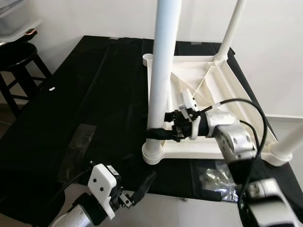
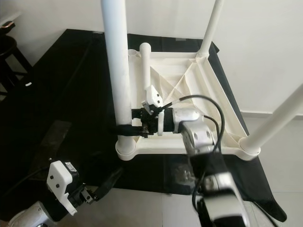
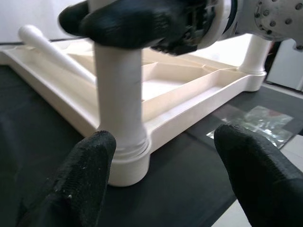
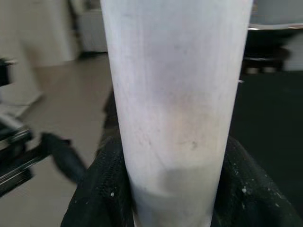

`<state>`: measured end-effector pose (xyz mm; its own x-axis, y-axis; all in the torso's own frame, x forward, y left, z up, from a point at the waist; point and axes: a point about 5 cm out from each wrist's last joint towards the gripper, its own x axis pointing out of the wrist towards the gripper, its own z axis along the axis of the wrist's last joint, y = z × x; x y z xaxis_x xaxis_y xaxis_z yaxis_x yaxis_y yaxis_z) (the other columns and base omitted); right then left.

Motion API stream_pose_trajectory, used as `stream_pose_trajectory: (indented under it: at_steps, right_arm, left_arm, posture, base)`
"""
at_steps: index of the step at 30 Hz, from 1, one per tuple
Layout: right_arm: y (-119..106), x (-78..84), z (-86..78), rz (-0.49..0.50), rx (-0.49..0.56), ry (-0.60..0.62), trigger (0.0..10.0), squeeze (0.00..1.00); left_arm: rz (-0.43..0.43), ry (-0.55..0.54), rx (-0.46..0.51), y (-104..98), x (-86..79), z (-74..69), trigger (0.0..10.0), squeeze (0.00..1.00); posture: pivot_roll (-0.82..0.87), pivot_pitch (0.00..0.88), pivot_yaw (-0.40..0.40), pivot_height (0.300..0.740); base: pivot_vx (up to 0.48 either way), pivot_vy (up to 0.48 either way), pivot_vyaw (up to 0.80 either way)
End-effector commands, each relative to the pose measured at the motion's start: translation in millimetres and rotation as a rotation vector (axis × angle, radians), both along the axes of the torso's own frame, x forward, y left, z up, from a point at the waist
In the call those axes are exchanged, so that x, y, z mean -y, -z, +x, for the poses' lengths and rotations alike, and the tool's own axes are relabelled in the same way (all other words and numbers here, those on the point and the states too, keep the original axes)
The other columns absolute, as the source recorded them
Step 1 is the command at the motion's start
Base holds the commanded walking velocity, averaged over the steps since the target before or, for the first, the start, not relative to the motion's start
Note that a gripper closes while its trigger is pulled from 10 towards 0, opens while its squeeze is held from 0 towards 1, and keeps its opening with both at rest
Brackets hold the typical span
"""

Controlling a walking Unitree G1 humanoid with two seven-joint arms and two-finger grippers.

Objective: Building children table

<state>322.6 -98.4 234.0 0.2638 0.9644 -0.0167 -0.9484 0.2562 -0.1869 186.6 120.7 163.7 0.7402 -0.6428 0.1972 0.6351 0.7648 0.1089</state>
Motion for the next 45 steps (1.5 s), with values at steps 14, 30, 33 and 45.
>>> stream_pose_trajectory:
  at_steps: [14, 30, 33, 45]
  right_arm:
    - [49, -29.4, -42.1, 0.026, -0.058, 0.707, 0.7, 0.0]
    - [9, -44.1, -47.9, 0.001, 0.022, -0.072, 10.0, 0.0]
    - [8, -35.1, -38.1, -0.044, -0.006, -0.19, 10.0, 0.0]
    - [4, -19.5, 12.2, -0.031, -0.087, -0.239, 0.0, 0.0]
  left_arm:
    - [0.003, -0.008, -0.012, 7, -2.6, 8.0, 10.0, 0.0]
    - [-0.006, -0.003, -0.012, 8, 1.5, 8.0, 10.0, 0.0]
    - [-0.008, -0.006, -0.009, 8, 2.7, 7.5, 10.0, 0.0]
    - [-0.013, -0.007, -0.011, 6, 4.2, 2.0, 10.0, 0.0]
  posture:
    - [-0.01, 0.182, -0.048, 0.74]
    - [0.0, 0.165, -0.047, 0.74]
    - [0.01, 0.171, -0.053, 0.74]
    - [0.04, 0.199, -0.053, 0.74]
  base:
    - [0.0, 0.0, 0.0]
    - [0.0, 0.0, 0.0]
    - [0.0, 0.0, 0.0]
    - [0.0, 0.0, 0.0]
